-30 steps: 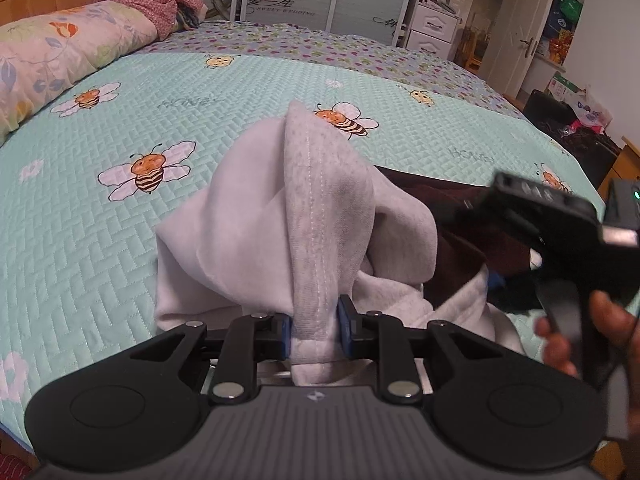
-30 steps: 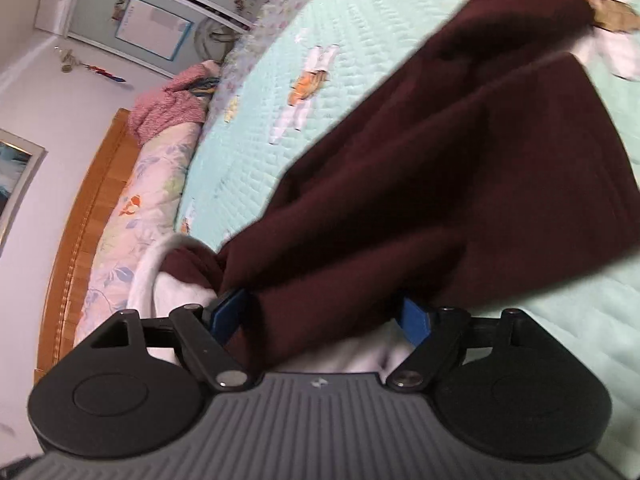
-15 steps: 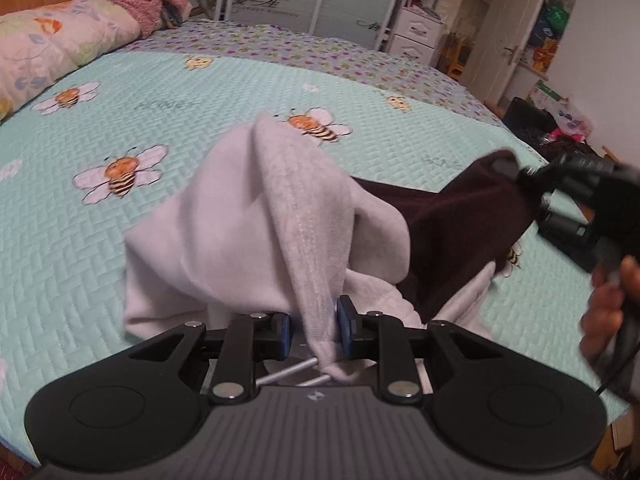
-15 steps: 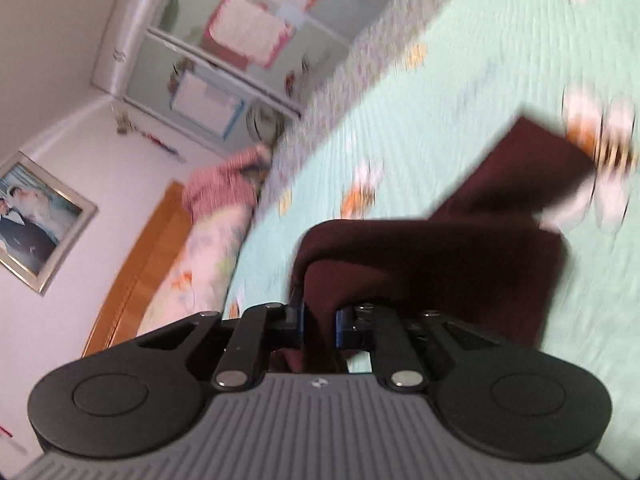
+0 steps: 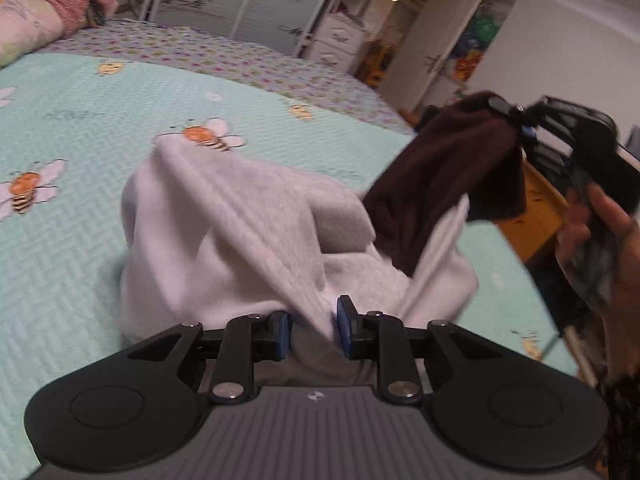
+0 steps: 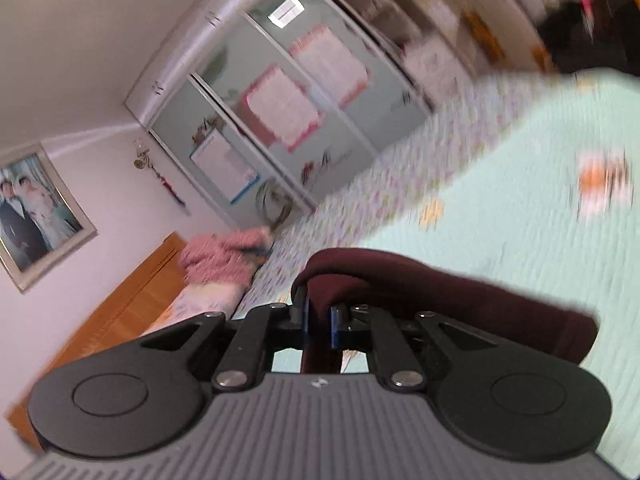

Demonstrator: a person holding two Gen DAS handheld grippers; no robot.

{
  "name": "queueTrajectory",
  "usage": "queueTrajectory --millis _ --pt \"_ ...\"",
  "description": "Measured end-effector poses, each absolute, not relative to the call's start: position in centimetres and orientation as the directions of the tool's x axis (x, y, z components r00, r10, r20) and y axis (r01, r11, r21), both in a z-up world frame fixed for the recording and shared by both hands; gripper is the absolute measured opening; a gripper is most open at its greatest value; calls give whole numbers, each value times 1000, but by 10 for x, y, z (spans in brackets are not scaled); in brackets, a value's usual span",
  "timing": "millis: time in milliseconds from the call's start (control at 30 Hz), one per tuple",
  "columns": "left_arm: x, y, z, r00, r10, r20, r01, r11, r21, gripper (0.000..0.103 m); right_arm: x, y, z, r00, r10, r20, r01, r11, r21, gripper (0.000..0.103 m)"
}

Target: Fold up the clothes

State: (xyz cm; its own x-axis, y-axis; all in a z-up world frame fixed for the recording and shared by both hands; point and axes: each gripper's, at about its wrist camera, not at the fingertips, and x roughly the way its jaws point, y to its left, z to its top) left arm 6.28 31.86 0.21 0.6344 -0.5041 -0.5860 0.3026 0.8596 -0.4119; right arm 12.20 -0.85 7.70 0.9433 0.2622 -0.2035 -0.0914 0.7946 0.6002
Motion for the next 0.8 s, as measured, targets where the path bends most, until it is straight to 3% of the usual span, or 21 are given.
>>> queueTrajectory --millis 100,233,300,367,467,533,633,733,800 --pt "57 314 4 623 -554 -552 362 830 -424 29 129 -25 91 966 181 -187 -51 838 543 11" --pt "51 303 0 559 -614 -557 449 789 -419 28 147 -41 82 972 39 -232 72 889 452 10" --pt "49 301 -6 526 -630 -572 462 776 -429 28 164 -60 55 936 -15 -350 183 873 452 12" --pt "47 305 -12 518 -624 -586 445 781 -438 28 176 -85 16 843 -32 -537 331 817 472 14" --pt "48 316 -16 537 -590 -603 410 807 -425 28 153 -123 -39 724 -22 -690 533 653 538 20" --pt "50 326 -17 560 -549 -621 372 836 -404 28 130 -128 -60 708 5 -706 558 609 564 21" --pt "57 342 -24 590 -475 -653 279 879 -388 29 105 -101 -50 749 13 -663 456 716 529 23" --pt "65 355 -30 603 -415 -682 192 905 -380 29 90 -55 -23 803 109 -585 266 813 517 42" --pt "68 362 -32 605 -386 -696 153 915 -374 29 93 -31 -2 809 225 -543 123 838 531 70"
